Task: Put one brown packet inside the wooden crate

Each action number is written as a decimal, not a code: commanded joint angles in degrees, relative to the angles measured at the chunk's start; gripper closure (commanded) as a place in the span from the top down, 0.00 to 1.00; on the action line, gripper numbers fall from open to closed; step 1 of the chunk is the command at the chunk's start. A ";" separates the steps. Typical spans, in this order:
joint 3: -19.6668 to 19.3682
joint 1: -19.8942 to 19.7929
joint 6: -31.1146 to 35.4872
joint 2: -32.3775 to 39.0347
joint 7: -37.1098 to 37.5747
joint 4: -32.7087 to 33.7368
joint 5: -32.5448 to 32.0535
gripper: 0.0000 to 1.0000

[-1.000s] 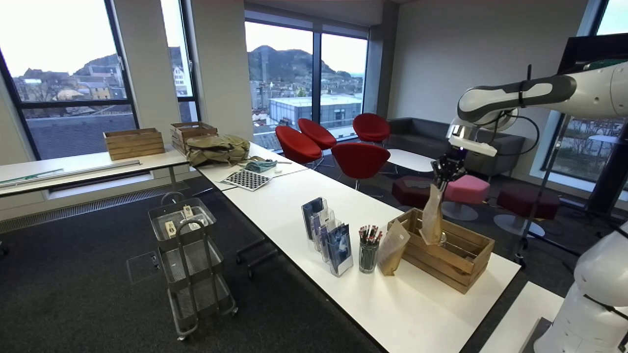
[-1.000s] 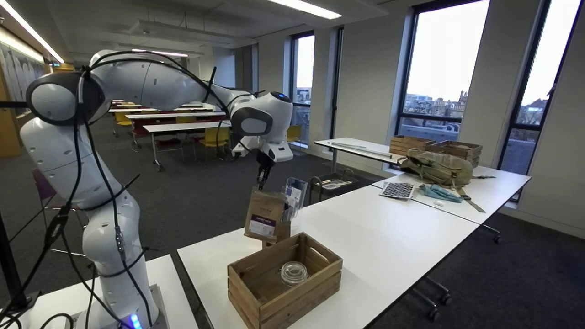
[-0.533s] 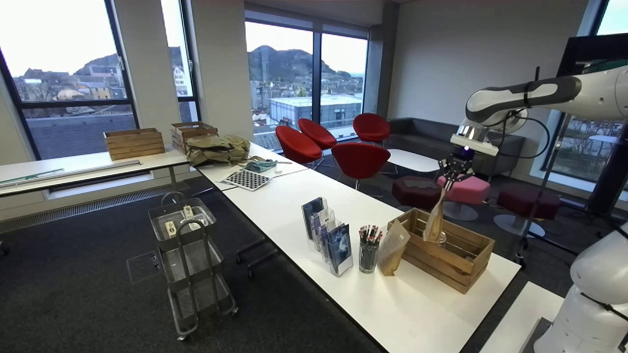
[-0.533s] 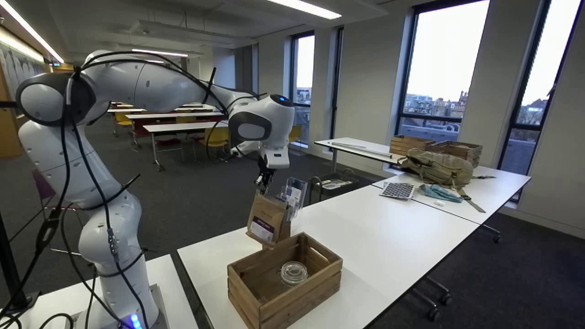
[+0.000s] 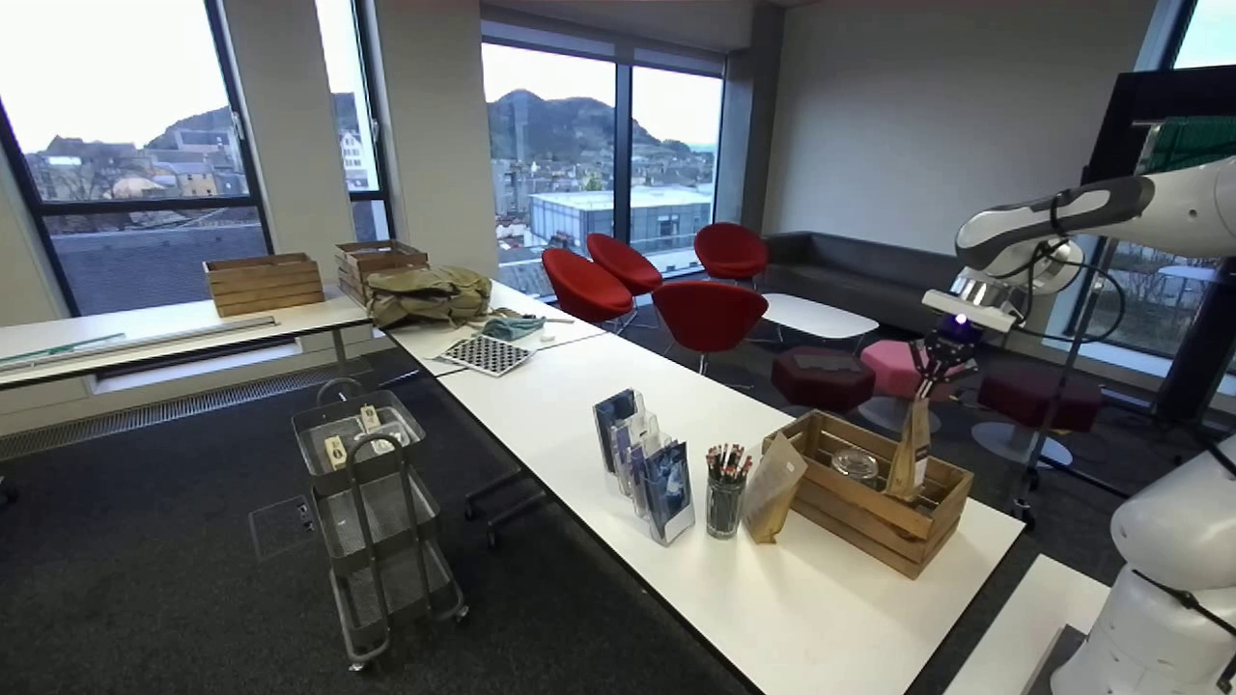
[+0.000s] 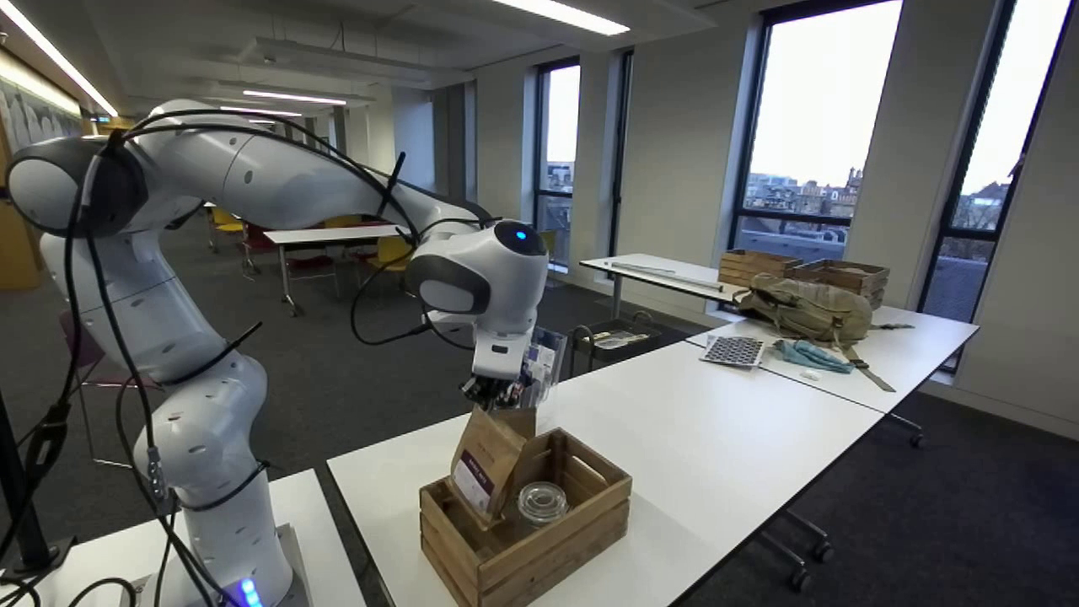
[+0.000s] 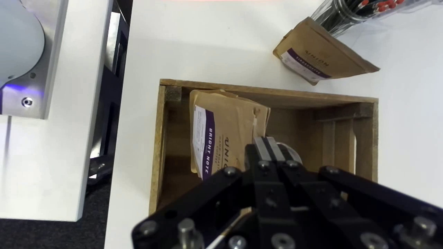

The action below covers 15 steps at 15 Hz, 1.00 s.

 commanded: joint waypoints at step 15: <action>4.80 6.15 1.46 5.39 -3.38 -3.58 5.59 0.87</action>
